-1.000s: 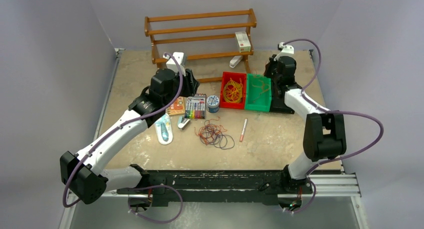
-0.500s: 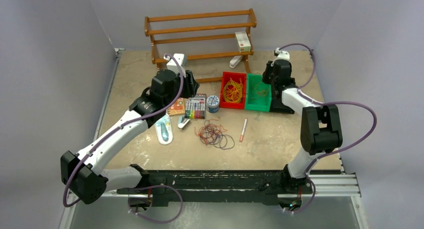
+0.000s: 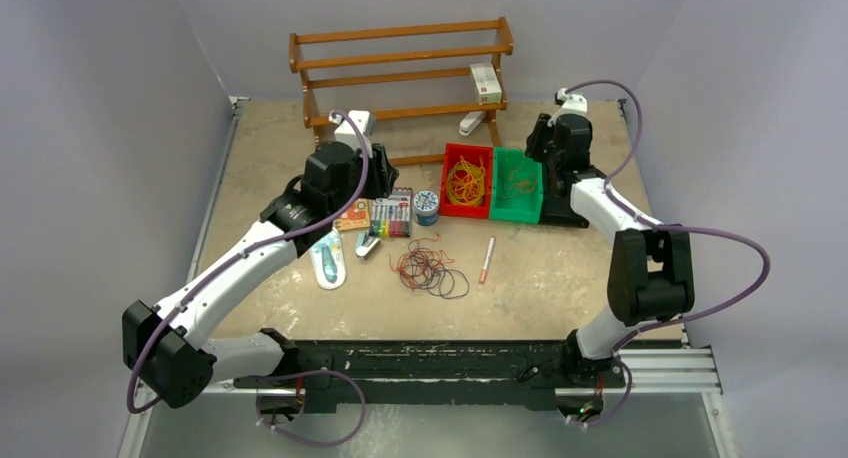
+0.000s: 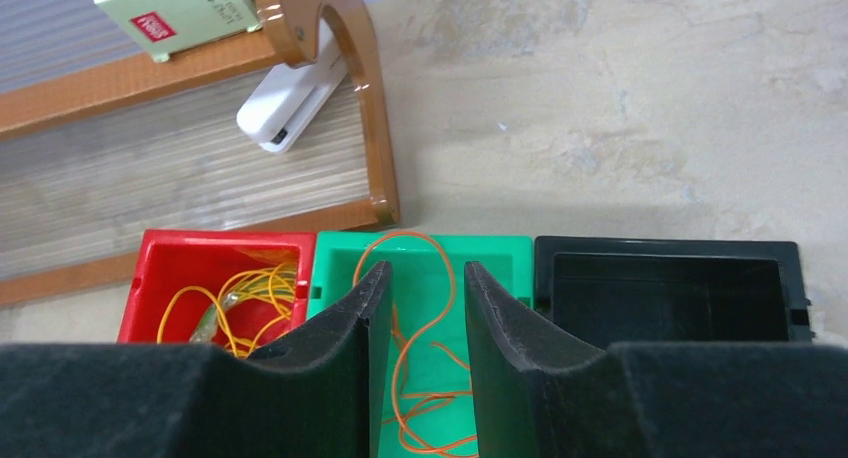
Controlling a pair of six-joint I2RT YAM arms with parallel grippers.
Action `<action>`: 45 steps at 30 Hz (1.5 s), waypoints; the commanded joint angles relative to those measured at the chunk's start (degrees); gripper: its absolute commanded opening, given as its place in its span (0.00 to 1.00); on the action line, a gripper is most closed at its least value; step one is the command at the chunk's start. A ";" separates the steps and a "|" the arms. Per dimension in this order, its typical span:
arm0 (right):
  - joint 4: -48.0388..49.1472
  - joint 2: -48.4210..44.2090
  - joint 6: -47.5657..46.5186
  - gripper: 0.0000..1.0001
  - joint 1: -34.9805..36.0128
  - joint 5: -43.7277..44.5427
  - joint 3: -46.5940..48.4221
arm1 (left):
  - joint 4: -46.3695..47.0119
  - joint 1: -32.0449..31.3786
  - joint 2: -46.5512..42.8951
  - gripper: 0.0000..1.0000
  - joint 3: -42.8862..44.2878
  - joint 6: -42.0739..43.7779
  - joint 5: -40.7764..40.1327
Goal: Untangle the cables
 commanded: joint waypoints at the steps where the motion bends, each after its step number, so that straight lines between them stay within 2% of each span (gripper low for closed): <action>1: -0.25 1.10 -0.65 0.35 -0.19 -5.52 2.55 | 2.34 0.40 -0.18 0.41 -0.24 -0.87 -0.10; 10: -2.38 8.61 -0.47 0.36 -0.19 -8.83 7.53 | 1.99 0.41 -0.50 0.41 -0.51 -0.87 -0.40; 24: -3.58 12.75 -1.31 0.37 -0.19 -12.62 8.97 | 2.52 0.40 0.35 0.41 -0.64 -1.04 0.17; 29: -4.76 13.78 -1.34 0.26 -0.19 -12.26 9.39 | 2.24 0.40 0.14 0.41 -0.73 -1.01 -0.13; 31: -5.20 13.65 -1.48 0.24 -0.19 -11.54 9.11 | 2.25 0.42 0.11 0.41 -0.71 -1.06 -0.22; 36: -2.60 9.58 -1.23 0.25 -0.09 -10.40 5.30 | 2.33 0.40 0.61 0.41 -0.87 -1.17 -0.25; 41: 2.19 1.07 -1.33 0.27 -0.11 -9.45 -0.42 | 2.73 0.40 0.95 0.41 -1.86 -2.07 0.35; 45: 3.96 -5.04 -1.01 0.32 -0.14 -13.56 -4.38 | 3.37 0.41 1.09 0.41 -3.73 -3.98 0.59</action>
